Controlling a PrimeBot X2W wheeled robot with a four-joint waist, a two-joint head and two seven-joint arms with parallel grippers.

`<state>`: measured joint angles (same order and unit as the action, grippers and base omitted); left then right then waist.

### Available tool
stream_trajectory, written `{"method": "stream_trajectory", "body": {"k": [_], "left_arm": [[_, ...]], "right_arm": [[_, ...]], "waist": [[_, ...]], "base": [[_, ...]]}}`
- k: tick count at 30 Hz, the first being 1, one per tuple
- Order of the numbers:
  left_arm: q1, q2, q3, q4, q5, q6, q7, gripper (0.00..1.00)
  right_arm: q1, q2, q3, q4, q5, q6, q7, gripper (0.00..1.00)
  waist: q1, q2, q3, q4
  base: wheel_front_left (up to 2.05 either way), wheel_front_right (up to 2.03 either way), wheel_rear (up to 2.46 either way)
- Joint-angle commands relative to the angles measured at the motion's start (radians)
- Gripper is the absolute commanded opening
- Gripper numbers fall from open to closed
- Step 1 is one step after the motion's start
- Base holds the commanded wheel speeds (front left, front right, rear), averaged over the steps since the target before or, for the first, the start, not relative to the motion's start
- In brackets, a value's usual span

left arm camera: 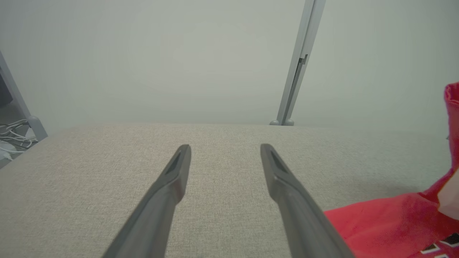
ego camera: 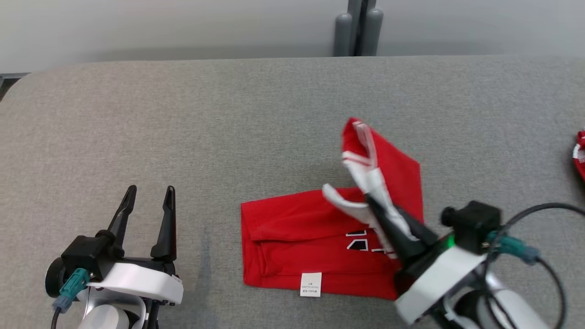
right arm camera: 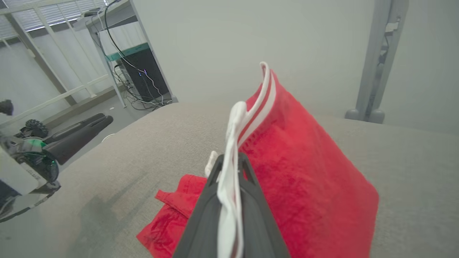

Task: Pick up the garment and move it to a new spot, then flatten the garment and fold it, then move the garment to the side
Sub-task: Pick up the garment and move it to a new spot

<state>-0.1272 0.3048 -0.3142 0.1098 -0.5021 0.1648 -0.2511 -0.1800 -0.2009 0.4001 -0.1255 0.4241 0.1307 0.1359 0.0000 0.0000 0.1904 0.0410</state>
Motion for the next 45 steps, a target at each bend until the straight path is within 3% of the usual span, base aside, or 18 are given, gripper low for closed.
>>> {"method": "stream_trajectory", "body": {"k": [1,9,17,22,23,24,25,31,36,45], "left_arm": [[0.003,0.004,0.000,0.001,-0.001,-0.003,-0.001,1.00],[-0.015,-0.010,-0.009,0.015,-0.003,-0.011,-0.006,1.00],[-0.042,-0.024,-0.008,0.028,0.005,-0.021,-0.010,1.00],[-0.052,-0.034,-0.002,0.037,0.009,-0.029,-0.013,1.00],[-0.053,-0.036,-0.001,0.040,0.010,-0.031,-0.013,1.00],[-0.054,-0.037,0.001,0.042,0.011,-0.030,-0.013,1.00],[-0.055,-0.039,0.003,0.043,0.013,-0.032,-0.013,1.00],[-0.060,-0.046,0.007,0.053,0.022,-0.040,-0.014,1.00],[-0.055,-0.048,0.011,0.060,0.032,-0.040,-0.014,1.00],[-0.025,-0.049,0.038,0.048,0.047,-0.028,-0.014,1.00]], "right_arm": [[-0.022,0.012,0.030,0.010,0.010,0.000,-0.005,0.00],[-0.109,0.093,0.226,0.176,0.072,0.000,-0.057,0.00],[-0.198,0.137,0.294,0.391,0.116,0.000,-0.172,0.00],[-0.238,0.144,0.334,0.460,0.145,0.000,-0.215,0.00],[-0.246,0.146,0.340,0.470,0.150,0.000,-0.222,0.35],[-0.252,0.147,0.346,0.475,0.155,0.000,-0.231,0.84],[-0.259,0.147,0.351,0.476,0.160,0.000,-0.243,1.00],[-0.291,0.146,0.379,0.446,0.182,0.000,-0.294,1.00],[-0.305,0.134,0.340,0.398,0.158,0.000,-0.341,1.00],[-0.222,0.049,0.067,0.338,0.041,0.000,-0.364,1.00]], "waist": [[0.0000,0.0000,0.001,0.014],[0.0000,0.0000,0.022,0.057],[0.0000,0.0000,0.064,0.088],[0.0000,0.0000,0.082,0.093],[0.0000,0.0000,0.084,0.092],[0.0000,0.0000,0.085,0.090],[0.0000,0.0000,0.085,0.089],[0.0000,0.0000,0.080,0.076],[0.0000,0.0000,0.067,0.062],[0.0000,0.0000,0.034,0.041]], "base": [[0.00,0.00,0.00],[0.00,0.00,0.00],[0.00,0.00,0.00],[0.00,0.00,0.00],[0.00,0.00,0.00],[0.00,0.00,0.00],[0.00,0.00,0.00],[0.00,0.00,0.00],[0.00,0.00,0.00],[0.00,0.00,0.00]]}}
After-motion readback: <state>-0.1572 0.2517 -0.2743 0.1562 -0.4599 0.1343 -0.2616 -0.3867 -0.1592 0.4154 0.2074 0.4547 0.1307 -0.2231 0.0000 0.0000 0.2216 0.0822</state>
